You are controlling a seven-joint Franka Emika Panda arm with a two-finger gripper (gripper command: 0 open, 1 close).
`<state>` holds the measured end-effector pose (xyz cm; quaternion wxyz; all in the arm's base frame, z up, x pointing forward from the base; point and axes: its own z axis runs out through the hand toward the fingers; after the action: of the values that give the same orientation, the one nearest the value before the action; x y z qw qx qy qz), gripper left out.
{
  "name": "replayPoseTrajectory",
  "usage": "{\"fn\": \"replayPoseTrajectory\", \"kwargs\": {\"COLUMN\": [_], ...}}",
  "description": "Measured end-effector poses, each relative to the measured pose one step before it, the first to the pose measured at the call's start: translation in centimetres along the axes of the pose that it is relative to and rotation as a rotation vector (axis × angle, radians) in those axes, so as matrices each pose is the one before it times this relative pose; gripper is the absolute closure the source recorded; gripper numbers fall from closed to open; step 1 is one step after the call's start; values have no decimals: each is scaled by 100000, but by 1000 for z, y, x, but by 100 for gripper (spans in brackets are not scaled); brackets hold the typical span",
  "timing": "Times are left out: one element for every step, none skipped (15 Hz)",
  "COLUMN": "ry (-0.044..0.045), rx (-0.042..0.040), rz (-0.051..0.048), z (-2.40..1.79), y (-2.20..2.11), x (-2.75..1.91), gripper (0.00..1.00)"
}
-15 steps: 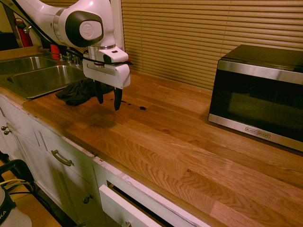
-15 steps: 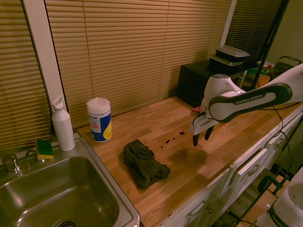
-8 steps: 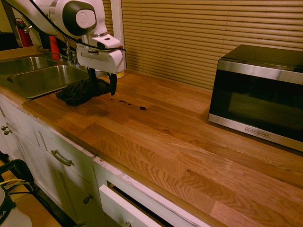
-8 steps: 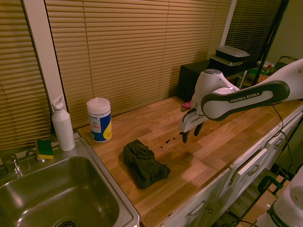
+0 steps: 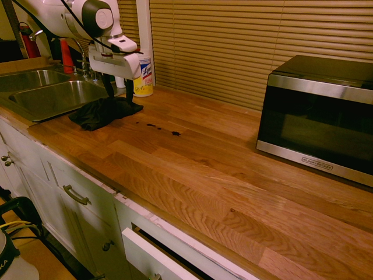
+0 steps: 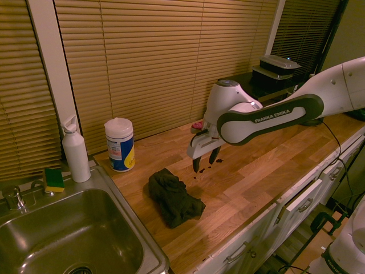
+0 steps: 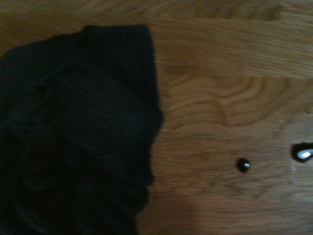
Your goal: Clear the spill
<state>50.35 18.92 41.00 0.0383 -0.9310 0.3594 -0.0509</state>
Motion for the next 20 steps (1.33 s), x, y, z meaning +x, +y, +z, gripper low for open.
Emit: {"fn": "replayPoseTrajectory", "kwargs": {"ry": [-588, -213, 122, -170, -449, -485, -283, 24, 63, -36, 6, 19, 211, -331, -510, -231, 74, 22, 61, 13], "rx": [492, 355, 196, 9, -414, -479, -381, -400, -645, -638, -474, -523, -718, -576, -525, -522, -282, -281, -203, -180], "rz": [-789, -722, -628, -513, -609, -793, -785, -832, -781, -669, -635, -620, -480, -279, 43, 153, 225, 173, 29, 71], "z": [214, 190, 202, 367, 536, 527, 559, 647, 645, 626, 541, 527, 557, 574, 581, 463, 212, 38, -19, 41], "y": [-1186, -1052, -942, -880, -744, -626, -519, -492, -355, -347, -336, -352, -319, -325, -289, -155, -159, -110, -30, 6], "x": [-777, -729, -553, -657, -759, -764, -676, -665, -533, -398, -315, -215, -123, -126, -70, 22, 35, -18, -14, 42], "gripper": [0, 0, 0, 0, 0, 0, 0, 0, 0, 0, 0, 0, 100, 100, 100, 100, 100, 100, 100, 100]}}
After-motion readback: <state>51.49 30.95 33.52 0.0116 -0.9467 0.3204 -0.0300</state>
